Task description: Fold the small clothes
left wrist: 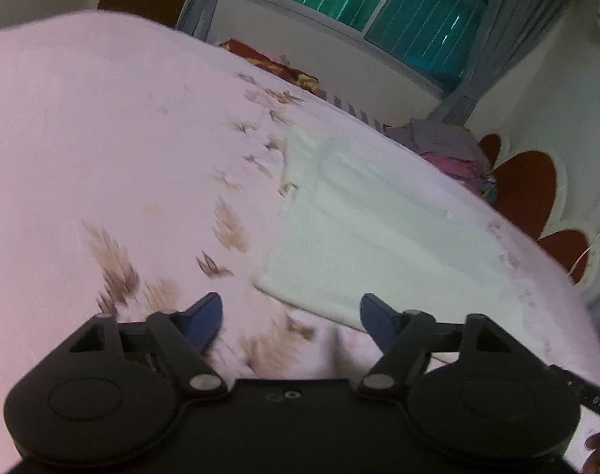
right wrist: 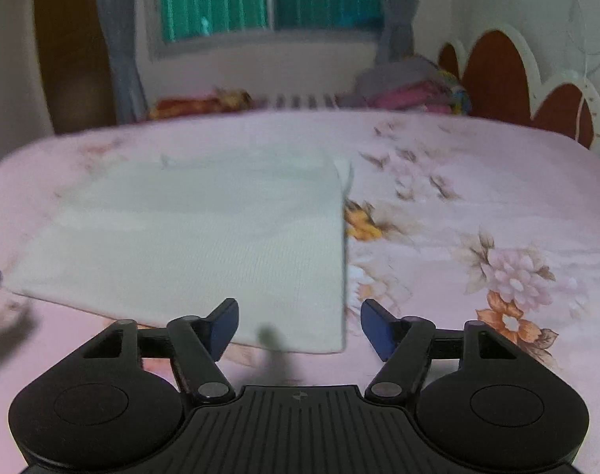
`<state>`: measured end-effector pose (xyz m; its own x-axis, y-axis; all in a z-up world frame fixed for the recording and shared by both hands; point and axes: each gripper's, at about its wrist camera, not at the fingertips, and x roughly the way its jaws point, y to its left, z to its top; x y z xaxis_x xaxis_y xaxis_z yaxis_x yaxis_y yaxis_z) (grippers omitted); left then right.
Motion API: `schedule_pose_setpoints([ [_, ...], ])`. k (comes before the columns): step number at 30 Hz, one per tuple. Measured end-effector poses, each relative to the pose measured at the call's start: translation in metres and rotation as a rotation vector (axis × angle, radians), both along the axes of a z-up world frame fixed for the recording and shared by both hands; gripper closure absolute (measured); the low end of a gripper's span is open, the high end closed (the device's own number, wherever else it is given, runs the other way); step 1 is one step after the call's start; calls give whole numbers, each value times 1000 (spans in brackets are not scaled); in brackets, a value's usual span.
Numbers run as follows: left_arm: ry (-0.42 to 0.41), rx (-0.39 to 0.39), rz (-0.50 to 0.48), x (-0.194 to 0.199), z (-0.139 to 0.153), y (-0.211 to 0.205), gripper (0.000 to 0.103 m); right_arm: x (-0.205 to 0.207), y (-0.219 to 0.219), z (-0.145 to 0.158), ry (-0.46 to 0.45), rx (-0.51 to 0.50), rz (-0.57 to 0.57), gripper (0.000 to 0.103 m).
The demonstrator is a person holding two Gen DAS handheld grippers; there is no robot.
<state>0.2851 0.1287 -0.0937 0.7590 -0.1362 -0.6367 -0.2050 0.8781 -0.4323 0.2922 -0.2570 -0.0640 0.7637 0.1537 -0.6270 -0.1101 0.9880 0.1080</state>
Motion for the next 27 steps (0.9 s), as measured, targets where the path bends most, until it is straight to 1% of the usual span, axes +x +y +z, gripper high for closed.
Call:
schedule_pose_setpoints([
  [1,0,-23,0,-3,0,-2,33,-7,-1,4,-19,20,13,50],
  [2,0,-43,2,-6,-1,-5,35,-12,-1,8,-27,38,23,69],
  [3,0,-74,6,-10,-1,-8,35,-17,0,12,-33,51,25,78],
  [4,-2,-95,14,-12,-2,-11,35,-22,0,16,-47,63,26,82],
  [5,-4,-113,23,-14,-2,-13,35,-26,0,19,-59,75,32,89],
  [7,-4,-148,36,-17,-4,-18,35,-34,0,24,-64,92,47,89],
  [9,-4,-192,50,-19,-8,-20,37,-40,1,28,-59,94,63,89],
  [11,-5,-222,61,-13,-13,-19,39,-43,3,30,-55,99,76,89],
  [14,-12,-231,90,-5,-20,-18,39,-43,5,31,-56,98,86,89],
  [16,-12,-261,109,3,-26,-16,39,-39,6,32,-58,101,86,89],
  [22,-56,-358,150,33,-40,-7,41,-4,24,34,-67,120,79,89],
  [24,-71,-360,147,42,-43,-9,41,13,37,33,-52,128,88,89],
  [27,-98,-384,186,51,-48,-10,46,40,57,29,-27,139,96,89],
])
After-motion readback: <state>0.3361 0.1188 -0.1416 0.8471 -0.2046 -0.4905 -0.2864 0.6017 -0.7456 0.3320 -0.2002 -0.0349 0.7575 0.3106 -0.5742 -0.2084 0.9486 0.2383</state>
